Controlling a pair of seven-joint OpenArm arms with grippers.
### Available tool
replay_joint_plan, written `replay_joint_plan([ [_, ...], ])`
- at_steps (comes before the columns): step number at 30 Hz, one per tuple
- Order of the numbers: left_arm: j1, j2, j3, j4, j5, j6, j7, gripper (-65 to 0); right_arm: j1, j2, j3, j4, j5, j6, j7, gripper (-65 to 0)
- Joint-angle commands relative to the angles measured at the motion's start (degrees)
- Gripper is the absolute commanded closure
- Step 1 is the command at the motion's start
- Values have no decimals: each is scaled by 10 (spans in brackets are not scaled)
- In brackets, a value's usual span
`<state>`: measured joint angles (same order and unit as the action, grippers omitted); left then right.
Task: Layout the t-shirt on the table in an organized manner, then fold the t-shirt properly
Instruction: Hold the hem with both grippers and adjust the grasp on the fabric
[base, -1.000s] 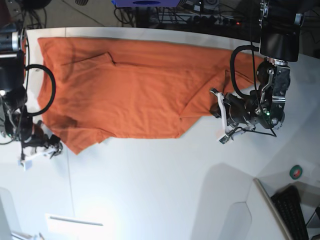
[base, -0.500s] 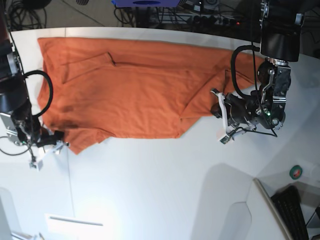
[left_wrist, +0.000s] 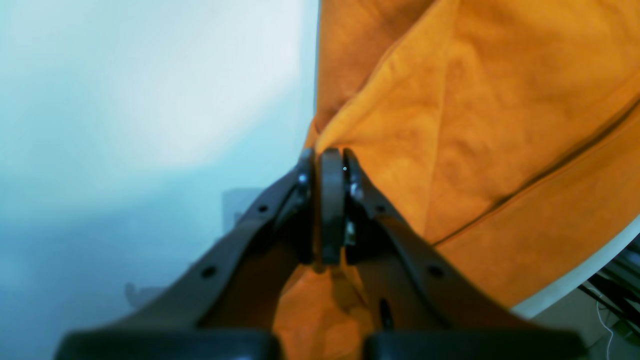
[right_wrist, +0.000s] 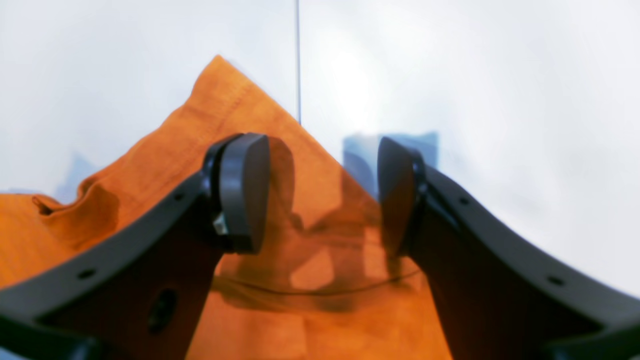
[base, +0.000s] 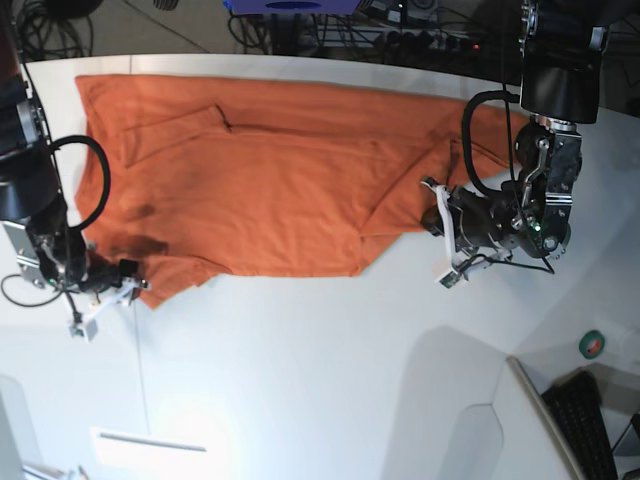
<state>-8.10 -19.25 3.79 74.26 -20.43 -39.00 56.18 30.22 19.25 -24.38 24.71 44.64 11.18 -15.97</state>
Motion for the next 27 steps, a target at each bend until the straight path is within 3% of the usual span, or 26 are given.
replay_joint_plan([
  [1,-11,-7,-3,8,-6,0,-7,0,3,8,0,2,1,2,-14,-324],
  [3,-11,-7,-3,8,-6,0,-7,0,0,8,0,4,1,2,-13,-267],
  [7,-12,-7,-3,8,-6,0,-7,0,0,8,0,7,1,2,-14,-26],
  [8,-12,-7,-3,9,-6,1,-7,0,1,8,1,7,1,2,-14,0],
  [17,-13,-7,-4,10,-6,1,-6,0,3,11,5,21,1,1,-15,0],
  [20,-19,-7,-4,25,-6,25,-6,0,-11,18,6,73,3,-1,-28,0],
  [22,-21,-7,-4,39,-10,41,-6,0,-20,30,24,118,3,-16,-53,0],
  [27,-40,-7,-4,39,-6,44,-6,0,-73,37,93,225,1,-38,-64,0],
])
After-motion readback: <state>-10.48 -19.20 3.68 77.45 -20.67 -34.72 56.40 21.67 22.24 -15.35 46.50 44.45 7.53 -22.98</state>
